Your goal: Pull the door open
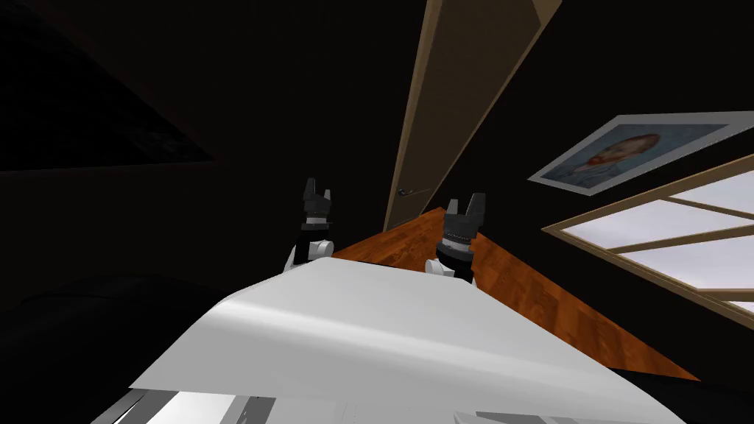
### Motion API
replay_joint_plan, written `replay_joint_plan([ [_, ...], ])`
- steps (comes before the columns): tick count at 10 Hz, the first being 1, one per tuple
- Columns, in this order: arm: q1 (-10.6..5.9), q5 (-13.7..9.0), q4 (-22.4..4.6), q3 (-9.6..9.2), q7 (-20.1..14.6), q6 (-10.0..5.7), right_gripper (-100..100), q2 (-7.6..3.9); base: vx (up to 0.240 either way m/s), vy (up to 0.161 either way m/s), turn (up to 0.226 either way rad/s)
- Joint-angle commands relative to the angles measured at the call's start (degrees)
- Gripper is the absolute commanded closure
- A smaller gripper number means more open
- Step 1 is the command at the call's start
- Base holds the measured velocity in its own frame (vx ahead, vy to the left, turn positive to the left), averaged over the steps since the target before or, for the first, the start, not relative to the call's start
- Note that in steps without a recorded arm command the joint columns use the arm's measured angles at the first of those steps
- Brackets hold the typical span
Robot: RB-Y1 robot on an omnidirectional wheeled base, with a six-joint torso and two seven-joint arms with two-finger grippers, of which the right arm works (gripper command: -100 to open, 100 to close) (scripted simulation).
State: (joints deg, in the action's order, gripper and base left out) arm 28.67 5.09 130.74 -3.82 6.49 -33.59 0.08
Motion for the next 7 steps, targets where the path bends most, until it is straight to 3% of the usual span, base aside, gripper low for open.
replay_joint_plan([
  [1,-0.64,-0.2,-2.0,0.00,-0.5,-0.21,-100,-0.65,0.058,-0.111,0.114],
  [6,-3.36,-1.2,-9.8,0.00,-2.8,-1.08,-100,-3.31,0.052,-0.045,0.138],
  [7,-3.36,-1.2,-10.3,0.00,-2.8,-1.08,-100,-3.31,0.049,-0.063,0.041],
])
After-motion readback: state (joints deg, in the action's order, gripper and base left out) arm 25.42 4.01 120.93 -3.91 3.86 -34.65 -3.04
